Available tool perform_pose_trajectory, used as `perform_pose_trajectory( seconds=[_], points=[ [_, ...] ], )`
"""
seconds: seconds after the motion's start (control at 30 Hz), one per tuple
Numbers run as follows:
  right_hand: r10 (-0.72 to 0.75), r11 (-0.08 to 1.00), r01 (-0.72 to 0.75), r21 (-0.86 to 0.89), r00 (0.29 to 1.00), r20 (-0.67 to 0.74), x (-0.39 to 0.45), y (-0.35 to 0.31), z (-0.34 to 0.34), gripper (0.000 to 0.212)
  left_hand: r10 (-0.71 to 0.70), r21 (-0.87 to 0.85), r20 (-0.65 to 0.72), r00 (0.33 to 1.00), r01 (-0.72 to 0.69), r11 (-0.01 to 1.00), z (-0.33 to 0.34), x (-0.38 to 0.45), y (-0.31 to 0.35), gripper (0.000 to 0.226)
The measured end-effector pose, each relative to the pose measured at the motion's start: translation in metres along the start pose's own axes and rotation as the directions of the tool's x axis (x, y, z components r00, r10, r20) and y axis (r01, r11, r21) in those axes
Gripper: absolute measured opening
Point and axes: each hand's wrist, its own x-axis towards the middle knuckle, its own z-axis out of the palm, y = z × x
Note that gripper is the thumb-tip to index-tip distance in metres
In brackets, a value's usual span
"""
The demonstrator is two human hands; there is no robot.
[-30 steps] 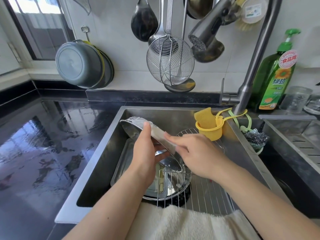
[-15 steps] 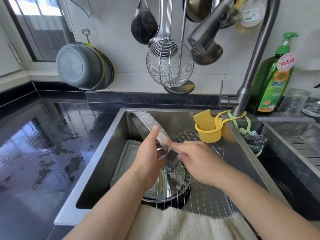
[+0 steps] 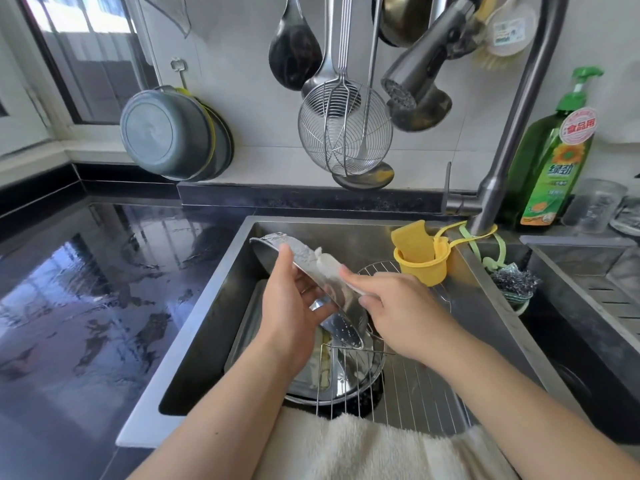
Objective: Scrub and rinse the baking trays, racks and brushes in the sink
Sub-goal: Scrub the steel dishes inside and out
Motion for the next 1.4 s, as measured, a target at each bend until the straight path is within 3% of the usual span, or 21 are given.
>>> perform_pose_trajectory(
  seconds=[0.17, 0.27, 0.43, 0.5, 0.63, 0.7, 0.8, 0.93, 1.0, 1.1, 1.17, 1.27, 1.4],
  points=[
    [-0.081, 0.997, 0.080, 0.016, 0.990, 0.111, -0.010, -0.006, -0.002, 0.058, -0.002, 0.018, -0.010, 1.000, 0.002, 1.000, -0.002, 0.005, -0.001, 0.065],
    [-0.029, 1.000, 0.028, 0.009, 0.990, 0.142, -0.003, 0.003, -0.009, 0.056, -0.013, 0.014, -0.016, 1.000, 0.013, 1.000, -0.001, 0.005, -0.001, 0.064],
    [0.030, 0.999, -0.038, 0.011, 0.912, 0.409, -0.014, 0.028, -0.027, 0.056, -0.032, -0.045, -0.056, 0.998, 0.029, 0.999, -0.002, 0.006, 0.002, 0.067],
    [0.011, 0.997, -0.041, 0.073, 0.931, 0.365, -0.013, 0.025, -0.021, 0.060, -0.043, -0.009, -0.027, 0.999, 0.042, 0.999, -0.001, 0.004, 0.002, 0.072],
    [-0.118, 0.984, 0.099, 0.148, 0.985, 0.124, 0.005, -0.010, 0.004, 0.068, -0.026, 0.113, 0.112, 0.993, 0.013, 0.993, 0.005, -0.004, -0.002, 0.078],
    [-0.132, 0.981, 0.116, 0.154, 0.986, 0.100, 0.006, -0.018, 0.009, 0.065, -0.006, 0.147, 0.166, 0.986, -0.018, 0.989, 0.006, -0.007, -0.003, 0.076],
    [-0.105, 0.985, 0.072, 0.158, 0.972, 0.210, -0.002, -0.001, -0.010, 0.064, 0.015, 0.146, 0.124, 0.992, -0.033, 0.989, 0.003, -0.004, -0.002, 0.077],
    [-0.008, 0.996, -0.038, 0.085, 0.876, 0.483, -0.016, 0.025, -0.036, 0.054, -0.021, -0.009, -0.021, 1.000, 0.021, 1.000, -0.001, 0.002, 0.003, 0.063],
    [0.021, 0.994, -0.066, 0.085, 0.893, 0.450, -0.019, 0.021, -0.029, 0.053, -0.016, 0.005, -0.014, 1.000, 0.016, 1.000, -0.001, 0.003, 0.003, 0.060],
    [-0.068, 0.991, 0.041, 0.130, 0.975, 0.210, -0.010, 0.003, -0.003, 0.064, -0.056, 0.094, 0.052, 0.997, 0.051, 0.994, 0.005, 0.001, -0.002, 0.063],
    [-0.102, 0.989, 0.087, 0.121, 0.987, 0.123, -0.002, -0.007, 0.008, 0.067, -0.072, 0.138, 0.069, 0.995, 0.062, 0.988, 0.006, -0.003, -0.003, 0.062],
    [-0.078, 0.991, 0.055, 0.118, 0.976, 0.203, -0.002, 0.002, 0.002, 0.067, -0.038, 0.077, 0.052, 0.998, 0.034, 0.996, 0.001, 0.000, 0.000, 0.055],
    [0.029, 0.997, -0.054, 0.053, 0.915, 0.402, -0.017, 0.022, -0.011, 0.059, 0.008, -0.159, -0.047, 0.999, -0.015, 0.987, -0.006, 0.006, 0.006, 0.051]
  ],
)
